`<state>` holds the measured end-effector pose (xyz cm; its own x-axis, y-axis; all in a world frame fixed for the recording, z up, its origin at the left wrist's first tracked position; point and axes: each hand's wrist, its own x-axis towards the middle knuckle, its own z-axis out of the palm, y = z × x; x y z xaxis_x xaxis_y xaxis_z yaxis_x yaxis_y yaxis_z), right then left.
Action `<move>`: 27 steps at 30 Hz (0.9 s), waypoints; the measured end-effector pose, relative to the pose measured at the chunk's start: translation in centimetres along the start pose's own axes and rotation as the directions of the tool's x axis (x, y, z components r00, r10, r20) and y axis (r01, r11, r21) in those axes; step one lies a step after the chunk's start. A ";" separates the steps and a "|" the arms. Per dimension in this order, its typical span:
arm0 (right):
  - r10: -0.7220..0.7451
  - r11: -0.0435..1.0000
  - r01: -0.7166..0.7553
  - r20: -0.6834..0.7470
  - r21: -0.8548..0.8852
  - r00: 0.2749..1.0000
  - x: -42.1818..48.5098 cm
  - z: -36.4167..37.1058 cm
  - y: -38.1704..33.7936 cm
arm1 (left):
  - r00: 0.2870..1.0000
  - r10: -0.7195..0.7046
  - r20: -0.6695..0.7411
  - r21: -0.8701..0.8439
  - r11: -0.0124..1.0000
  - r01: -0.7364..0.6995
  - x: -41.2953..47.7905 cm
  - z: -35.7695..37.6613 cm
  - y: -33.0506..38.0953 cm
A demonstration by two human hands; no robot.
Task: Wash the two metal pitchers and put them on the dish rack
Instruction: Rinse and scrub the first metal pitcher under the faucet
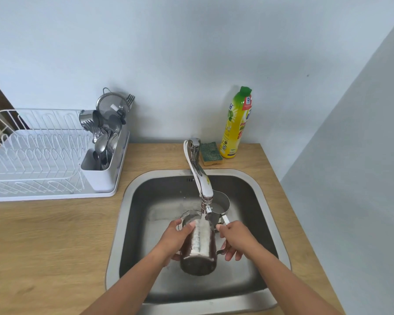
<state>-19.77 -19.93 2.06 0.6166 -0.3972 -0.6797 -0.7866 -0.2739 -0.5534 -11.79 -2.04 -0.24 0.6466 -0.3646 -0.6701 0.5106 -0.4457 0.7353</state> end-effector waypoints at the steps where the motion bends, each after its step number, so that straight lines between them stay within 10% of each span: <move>1: 0.005 1.000 -0.005 -0.001 0.006 1.000 0.0 -0.1 -0.1 | 1.000 -0.003 0.003 0.001 1.000 0.003 0.0 0.0 0.0; 27: -0.061 0.990 0.066 -0.044 0.126 0.997 -1.0 -0.3 1.0 | 0.982 0.037 0.187 -0.244 0.970 0.010 0.0 0.0 -0.7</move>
<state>-21.14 -20.06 2.31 0.6615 -0.4179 -0.6227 -0.7334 -0.1869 -0.6536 -12.17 -1.75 -0.77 0.5477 -0.5274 -0.6495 0.6397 -0.2364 0.7314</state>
